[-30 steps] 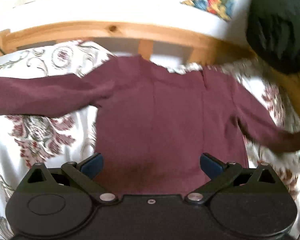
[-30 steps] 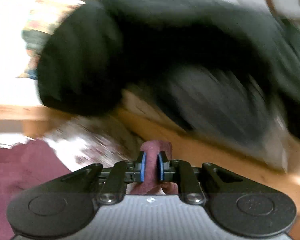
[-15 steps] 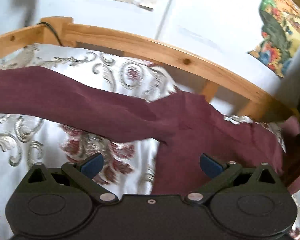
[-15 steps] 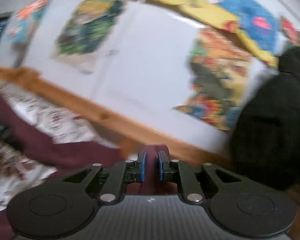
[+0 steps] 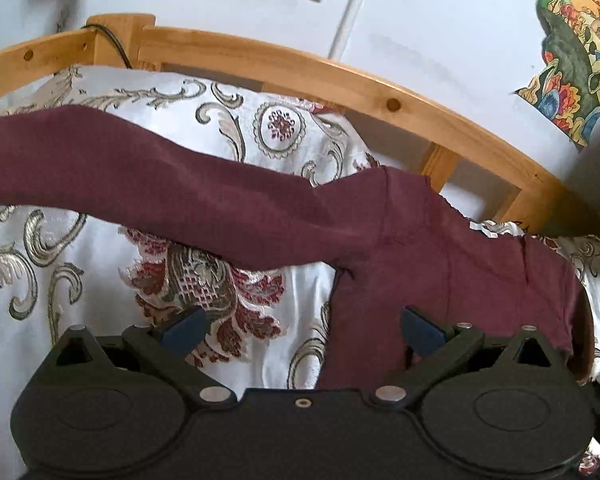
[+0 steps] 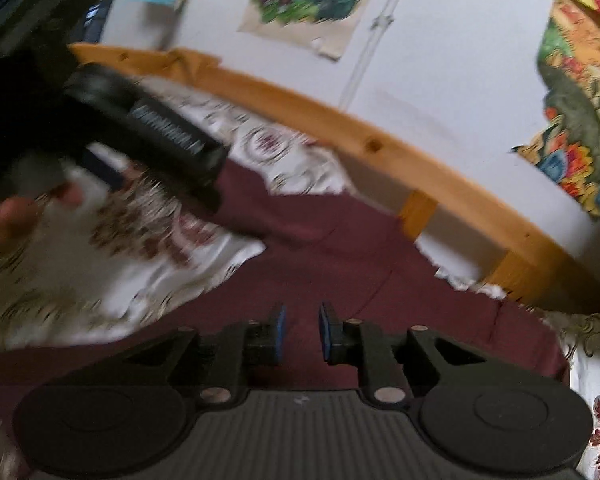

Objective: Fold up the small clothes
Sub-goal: 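Lay the sleeve across the shirt body and open the right tool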

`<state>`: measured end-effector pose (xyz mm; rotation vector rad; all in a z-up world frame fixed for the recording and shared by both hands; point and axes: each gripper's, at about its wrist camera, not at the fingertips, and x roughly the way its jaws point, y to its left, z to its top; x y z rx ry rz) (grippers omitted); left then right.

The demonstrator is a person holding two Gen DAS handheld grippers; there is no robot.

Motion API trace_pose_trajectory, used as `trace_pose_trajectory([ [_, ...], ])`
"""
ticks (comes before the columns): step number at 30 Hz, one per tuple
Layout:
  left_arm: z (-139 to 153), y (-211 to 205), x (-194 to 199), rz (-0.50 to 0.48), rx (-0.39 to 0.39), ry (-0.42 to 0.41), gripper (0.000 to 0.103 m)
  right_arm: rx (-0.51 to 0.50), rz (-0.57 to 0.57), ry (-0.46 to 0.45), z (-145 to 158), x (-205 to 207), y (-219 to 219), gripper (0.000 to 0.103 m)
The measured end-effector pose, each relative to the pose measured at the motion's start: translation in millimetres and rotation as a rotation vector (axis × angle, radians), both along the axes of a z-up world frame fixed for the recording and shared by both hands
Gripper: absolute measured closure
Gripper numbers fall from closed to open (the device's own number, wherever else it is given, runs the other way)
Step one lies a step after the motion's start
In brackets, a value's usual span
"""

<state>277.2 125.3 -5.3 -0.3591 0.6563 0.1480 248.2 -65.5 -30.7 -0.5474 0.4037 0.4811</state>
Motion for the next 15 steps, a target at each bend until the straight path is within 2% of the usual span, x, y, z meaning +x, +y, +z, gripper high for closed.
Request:
trace_pose_trajectory([
  [1, -1, -1, 0, -0.013, -0.01, 0.003, 0.001, -0.013, 0.002, 0.012, 1, -8, -6, 0.056],
  [2, -3, -3, 1, -0.029, -0.017, 0.006, 0.001, -0.022, -0.003, 0.025, 4, -11, -14, 0.041],
  [5, -10, -21, 8, -0.116, -0.005, 0.032, 0.001, -0.018, -0.072, 0.066, 13, -15, -47, 0.029],
  [7, -19, -37, 16, -0.195, -0.007, 0.064, 0.001, 0.015, -0.152, 0.077, 18, -12, -69, 0.015],
  [10, -35, -60, 28, -0.288, -0.025, 0.114, 0.001, 0.145, -0.301, 0.055, 24, -3, -106, 0.014],
  [12, -45, -73, 34, -0.329, -0.058, 0.141, 0.007, 0.243, -0.399, 0.042, 25, 6, -128, 0.014],
  [14, -55, -79, 39, -0.352, -0.114, 0.151, 0.02, 0.283, -0.443, 0.033, 24, 15, -143, 0.014],
  [15, -60, -82, 42, -0.354, -0.155, 0.151, 0.022, 0.288, -0.466, 0.029, 22, 20, -149, 0.014],
])
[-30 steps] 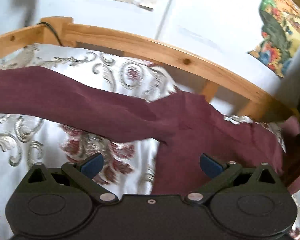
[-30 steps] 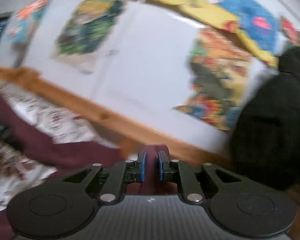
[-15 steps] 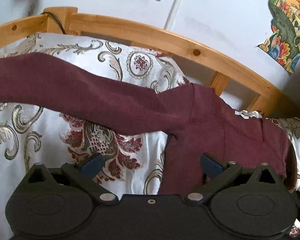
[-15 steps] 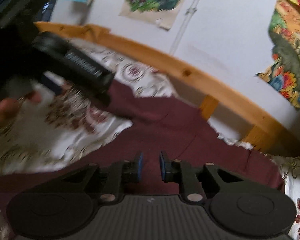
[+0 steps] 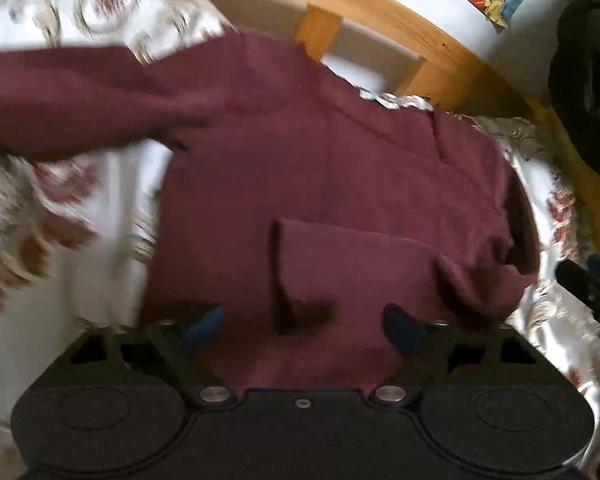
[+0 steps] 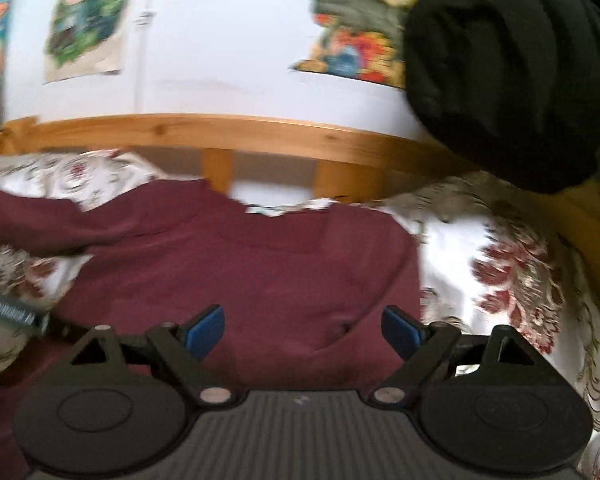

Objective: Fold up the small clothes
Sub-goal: 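Lay the sleeve across the shirt body and open the right tool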

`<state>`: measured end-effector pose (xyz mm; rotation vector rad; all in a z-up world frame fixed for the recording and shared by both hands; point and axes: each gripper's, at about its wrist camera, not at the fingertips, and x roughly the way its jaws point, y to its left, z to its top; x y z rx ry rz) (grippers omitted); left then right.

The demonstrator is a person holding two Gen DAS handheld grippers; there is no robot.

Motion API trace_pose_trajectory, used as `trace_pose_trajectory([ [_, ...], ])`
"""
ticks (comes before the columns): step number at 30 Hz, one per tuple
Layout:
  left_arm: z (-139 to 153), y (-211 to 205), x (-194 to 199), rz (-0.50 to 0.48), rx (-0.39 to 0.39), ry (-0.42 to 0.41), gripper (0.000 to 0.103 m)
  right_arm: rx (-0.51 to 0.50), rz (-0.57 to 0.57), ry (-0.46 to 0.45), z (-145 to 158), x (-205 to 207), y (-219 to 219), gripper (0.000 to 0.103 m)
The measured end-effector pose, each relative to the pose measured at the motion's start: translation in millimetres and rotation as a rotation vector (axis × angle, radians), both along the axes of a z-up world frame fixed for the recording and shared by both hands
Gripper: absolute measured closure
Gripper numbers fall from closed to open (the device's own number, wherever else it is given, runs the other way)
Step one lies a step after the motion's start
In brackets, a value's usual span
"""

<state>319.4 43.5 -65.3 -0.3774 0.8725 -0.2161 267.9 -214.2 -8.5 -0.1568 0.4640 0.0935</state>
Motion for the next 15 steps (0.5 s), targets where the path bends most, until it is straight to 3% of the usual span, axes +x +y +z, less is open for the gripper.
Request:
trace_pose_trajectory([
  [3, -12, -4, 2, 0.017, -0.068, -0.012, 0.039, 0.013, -0.044, 0.001, -3, 8, -13, 0.014],
  [6, -15, -9, 3, 0.037, -0.012, -0.04, 0.064, 0.053, -0.067, 0.013, -4, 11, -23, 0.014],
  [8, -16, -7, 3, 0.049, -0.022, -0.043, 0.086, 0.053, -0.075, 0.005, -2, 11, -27, 0.013],
  [10, -15, 0, 1, 0.073, -0.043, -0.044, 0.094, 0.046, -0.086, -0.003, -2, 13, -28, 0.012],
  [15, 6, 5, -18, 0.095, -0.081, -0.134, 0.096, 0.054, -0.123, -0.018, -1, 13, -34, 0.012],
])
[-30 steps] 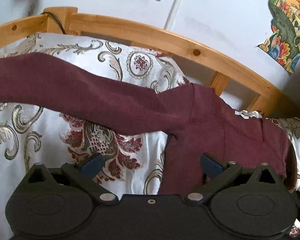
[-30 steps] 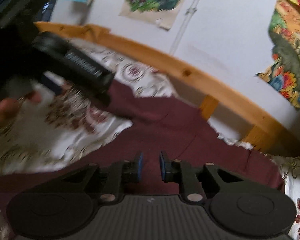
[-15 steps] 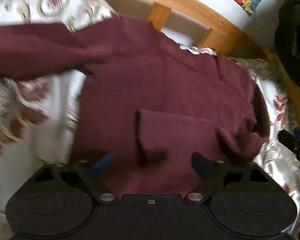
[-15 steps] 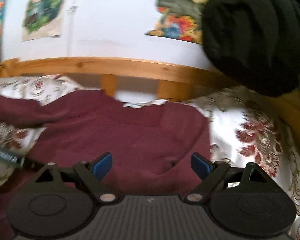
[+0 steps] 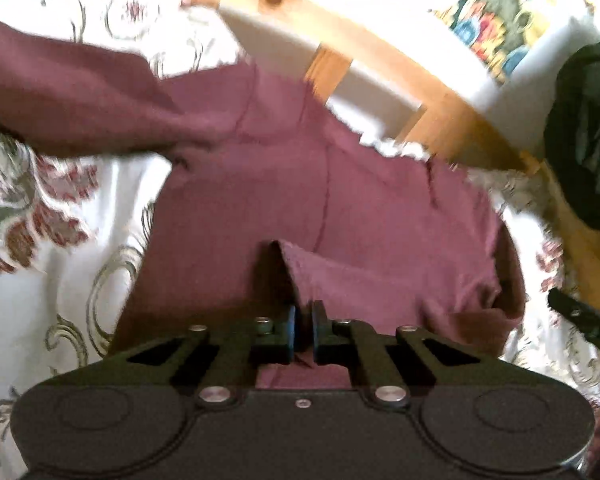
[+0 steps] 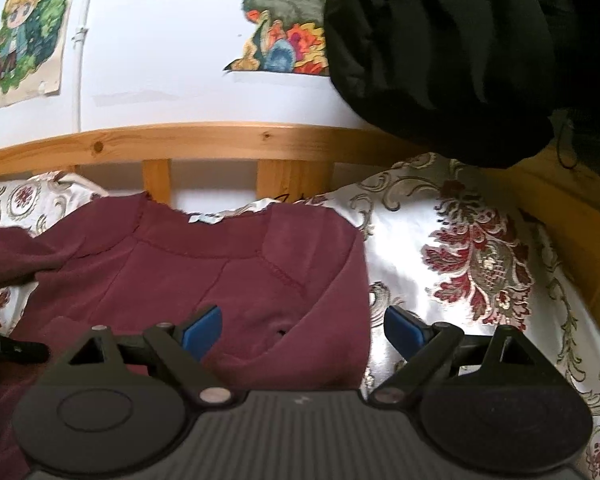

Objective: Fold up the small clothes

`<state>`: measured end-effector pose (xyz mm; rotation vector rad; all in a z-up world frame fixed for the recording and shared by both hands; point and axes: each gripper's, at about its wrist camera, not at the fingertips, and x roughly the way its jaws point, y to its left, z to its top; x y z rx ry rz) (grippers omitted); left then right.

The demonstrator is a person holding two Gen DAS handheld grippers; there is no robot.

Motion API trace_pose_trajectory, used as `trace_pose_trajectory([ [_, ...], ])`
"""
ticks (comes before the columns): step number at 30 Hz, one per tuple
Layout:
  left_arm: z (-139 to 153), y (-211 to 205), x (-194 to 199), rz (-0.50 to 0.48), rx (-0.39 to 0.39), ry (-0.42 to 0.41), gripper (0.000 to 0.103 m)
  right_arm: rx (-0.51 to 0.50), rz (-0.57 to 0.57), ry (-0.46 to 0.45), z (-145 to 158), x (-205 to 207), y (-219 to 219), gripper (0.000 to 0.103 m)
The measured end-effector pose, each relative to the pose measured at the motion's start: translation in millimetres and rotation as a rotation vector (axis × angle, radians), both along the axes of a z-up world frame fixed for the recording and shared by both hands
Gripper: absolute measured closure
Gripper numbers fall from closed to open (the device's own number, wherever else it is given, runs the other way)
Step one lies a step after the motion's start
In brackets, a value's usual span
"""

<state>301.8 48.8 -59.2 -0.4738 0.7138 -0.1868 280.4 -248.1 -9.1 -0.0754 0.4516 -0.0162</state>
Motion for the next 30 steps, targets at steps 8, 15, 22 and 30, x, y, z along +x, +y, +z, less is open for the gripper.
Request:
trace_pose_trajectory([
  [8, 2, 23, -45, 0.038, 0.05, 0.126, 0.093, 0.056, -0.064, 0.002, -1, 1, -20, 0.011],
  [15, 7, 18, -48, 0.07, 0.149, 0.088, 0.045, 0.007, -0.016, 0.031, -23, 19, -23, 0.012],
  [22, -1, -4, -12, 0.08, 0.318, 0.033, 0.042, 0.065, 0.049, 0.045, -42, 58, -29, 0.018],
  [30, -23, -13, 2, 0.062, 0.378, 0.064, 0.042, 0.246, 0.031, 0.06, -56, 103, -54, 0.069],
])
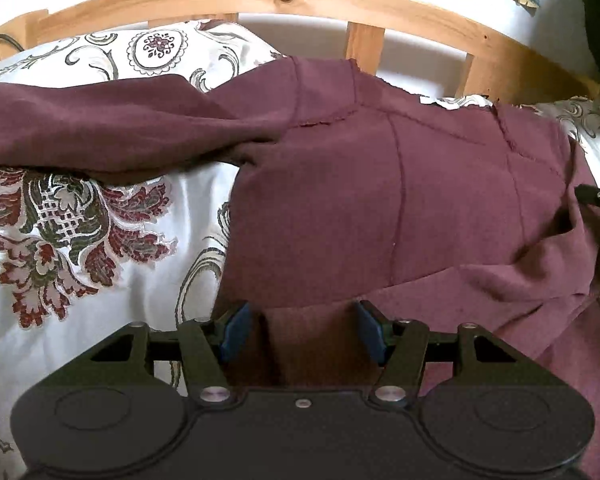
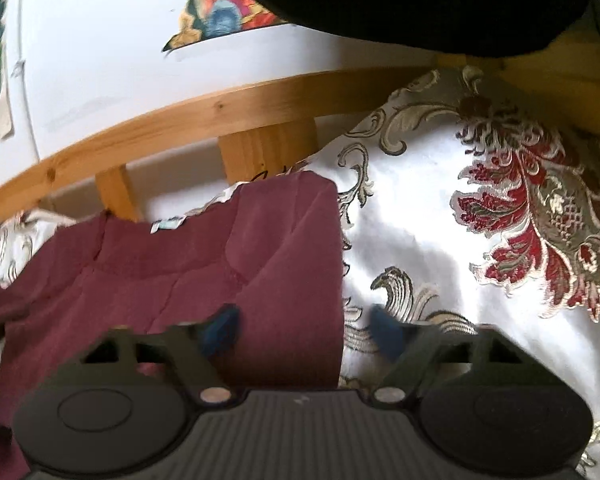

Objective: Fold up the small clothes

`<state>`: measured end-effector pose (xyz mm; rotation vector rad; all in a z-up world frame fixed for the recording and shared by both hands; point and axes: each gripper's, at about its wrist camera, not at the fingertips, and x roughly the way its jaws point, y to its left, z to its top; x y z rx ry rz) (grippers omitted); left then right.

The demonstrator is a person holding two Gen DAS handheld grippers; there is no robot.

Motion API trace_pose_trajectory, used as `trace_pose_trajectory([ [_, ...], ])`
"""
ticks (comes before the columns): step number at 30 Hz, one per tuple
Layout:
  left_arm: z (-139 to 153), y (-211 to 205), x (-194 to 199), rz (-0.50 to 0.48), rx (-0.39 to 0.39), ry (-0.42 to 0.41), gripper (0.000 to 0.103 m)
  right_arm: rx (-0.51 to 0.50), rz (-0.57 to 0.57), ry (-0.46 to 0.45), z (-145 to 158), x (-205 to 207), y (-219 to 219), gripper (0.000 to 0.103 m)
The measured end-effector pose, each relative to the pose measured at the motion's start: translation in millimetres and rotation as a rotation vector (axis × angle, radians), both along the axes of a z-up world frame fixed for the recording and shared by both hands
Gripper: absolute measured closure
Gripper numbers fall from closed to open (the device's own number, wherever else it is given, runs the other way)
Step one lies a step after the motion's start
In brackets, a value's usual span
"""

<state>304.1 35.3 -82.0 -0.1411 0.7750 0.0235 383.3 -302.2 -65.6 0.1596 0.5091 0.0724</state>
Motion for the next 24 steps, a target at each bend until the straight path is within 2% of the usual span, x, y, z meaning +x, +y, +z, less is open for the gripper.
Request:
trace_pose_trajectory([
  [1, 0, 0, 0, 0.001, 0.0, -0.002, 0.042, 0.011, 0.001, 0.013, 0, 4, -2, 0.083],
  [2, -1, 0, 0, 0.001, 0.002, -0.004, 0.042, 0.031, -0.001, 0.021, 0, 7, -4, 0.086],
  [3, -1, -1, -1, -0.001, 0.008, -0.007, 0.042, 0.045, -0.01, 0.011, 2, 7, -6, 0.094],
  [8, -2, -8, -3, -0.042, 0.032, -0.016, 0.042, 0.061, -0.109, -0.018, 16, 4, -22, 0.094],
  [12, -4, -13, -3, -0.057, 0.071, -0.007, 0.041, 0.036, -0.131, 0.02, 4, 6, -23, 0.093],
  [14, -3, -9, -2, -0.05, 0.056, 0.003, 0.041, 0.037, -0.128, 0.021, 3, 4, -22, 0.089],
  [17, -2, -2, -2, -0.029, 0.011, 0.013, 0.037, 0.077, -0.12, 0.04, 11, -7, -26, 0.067],
  [18, -2, 0, -3, -0.024, 0.001, 0.015, 0.037, 0.07, -0.113, 0.049, 14, -13, -26, 0.057],
  [19, -2, 0, -3, -0.02, -0.002, 0.019, 0.036, 0.053, -0.108, 0.062, 17, -20, -25, 0.054],
  [21, -1, 0, -3, -0.02, -0.005, 0.027, 0.033, -0.028, -0.09, 0.114, 21, -32, -21, 0.051],
  [24, -1, -4, -3, -0.033, 0.003, 0.039, 0.028, -0.203, -0.048, 0.221, 21, -44, -8, 0.045],
])
